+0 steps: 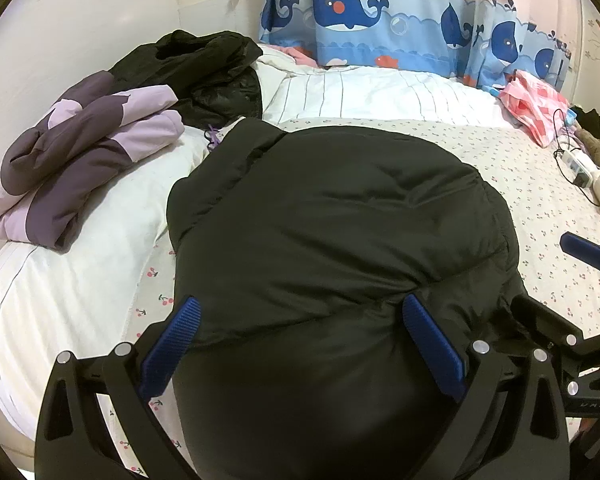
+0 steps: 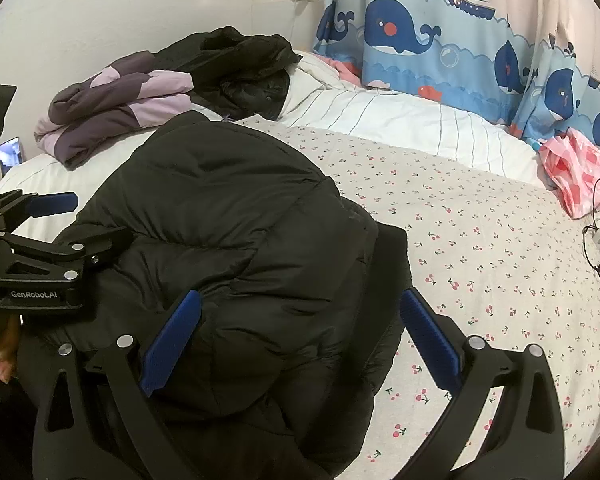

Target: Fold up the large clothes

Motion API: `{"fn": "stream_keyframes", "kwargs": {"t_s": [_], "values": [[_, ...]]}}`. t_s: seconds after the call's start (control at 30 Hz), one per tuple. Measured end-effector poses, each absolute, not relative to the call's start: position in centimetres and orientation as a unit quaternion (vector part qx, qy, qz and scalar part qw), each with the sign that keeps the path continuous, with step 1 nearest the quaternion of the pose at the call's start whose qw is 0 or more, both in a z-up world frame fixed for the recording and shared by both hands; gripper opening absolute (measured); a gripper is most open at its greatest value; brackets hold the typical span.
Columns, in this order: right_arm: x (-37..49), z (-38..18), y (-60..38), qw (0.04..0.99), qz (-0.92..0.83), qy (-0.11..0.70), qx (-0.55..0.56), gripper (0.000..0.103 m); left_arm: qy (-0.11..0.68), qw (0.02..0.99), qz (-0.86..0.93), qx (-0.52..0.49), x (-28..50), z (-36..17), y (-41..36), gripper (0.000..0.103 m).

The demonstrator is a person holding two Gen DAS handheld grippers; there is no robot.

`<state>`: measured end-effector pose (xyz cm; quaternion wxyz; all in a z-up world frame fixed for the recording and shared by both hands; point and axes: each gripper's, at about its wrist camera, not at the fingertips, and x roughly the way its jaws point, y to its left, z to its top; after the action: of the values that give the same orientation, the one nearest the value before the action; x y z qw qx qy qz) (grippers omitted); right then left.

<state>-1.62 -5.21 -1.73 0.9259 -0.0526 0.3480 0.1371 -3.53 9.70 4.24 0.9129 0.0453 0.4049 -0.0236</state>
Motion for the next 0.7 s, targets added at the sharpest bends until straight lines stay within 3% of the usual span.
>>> {"fn": "stream_keyframes", "kwargs": {"t_s": [0.7], "values": [[-1.88,-1.54,-5.23,0.93,0.13,0.338,-0.058,0.096,0.407,0.912,-0.024,0.041,-3.44,4.15,9.66,0.097]]}}
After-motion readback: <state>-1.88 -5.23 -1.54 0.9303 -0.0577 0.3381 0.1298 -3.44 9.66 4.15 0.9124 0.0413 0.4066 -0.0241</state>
